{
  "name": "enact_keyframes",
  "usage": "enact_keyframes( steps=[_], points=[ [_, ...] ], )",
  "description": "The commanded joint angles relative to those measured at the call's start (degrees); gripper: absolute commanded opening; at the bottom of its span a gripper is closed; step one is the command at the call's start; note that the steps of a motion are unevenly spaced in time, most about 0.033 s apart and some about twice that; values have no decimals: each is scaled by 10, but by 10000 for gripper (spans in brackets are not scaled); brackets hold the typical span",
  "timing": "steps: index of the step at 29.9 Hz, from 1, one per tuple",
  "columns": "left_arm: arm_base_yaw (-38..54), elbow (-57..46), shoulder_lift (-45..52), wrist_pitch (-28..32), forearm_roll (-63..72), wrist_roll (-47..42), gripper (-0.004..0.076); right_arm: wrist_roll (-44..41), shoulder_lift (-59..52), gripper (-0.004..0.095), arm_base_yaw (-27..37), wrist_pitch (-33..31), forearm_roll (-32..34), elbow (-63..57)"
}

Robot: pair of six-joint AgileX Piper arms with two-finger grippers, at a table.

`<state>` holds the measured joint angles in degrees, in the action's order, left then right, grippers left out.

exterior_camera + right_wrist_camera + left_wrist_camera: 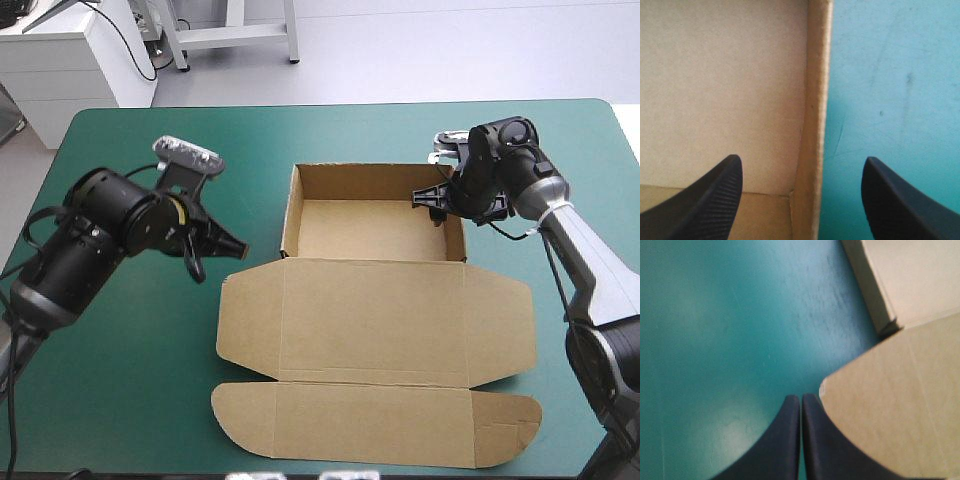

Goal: Fold the box

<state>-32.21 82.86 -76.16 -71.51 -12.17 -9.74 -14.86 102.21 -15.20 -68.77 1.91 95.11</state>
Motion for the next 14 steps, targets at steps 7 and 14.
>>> enact_keyframes(
  steps=[7,14],
  points=[
    [-2,-237,184,103,29,-11,-8,-9,23,632,3,22,4,10],
    [-2,-385,319,164,38,-11,-8,-9,46,441,3,22,4,8]
  ],
)
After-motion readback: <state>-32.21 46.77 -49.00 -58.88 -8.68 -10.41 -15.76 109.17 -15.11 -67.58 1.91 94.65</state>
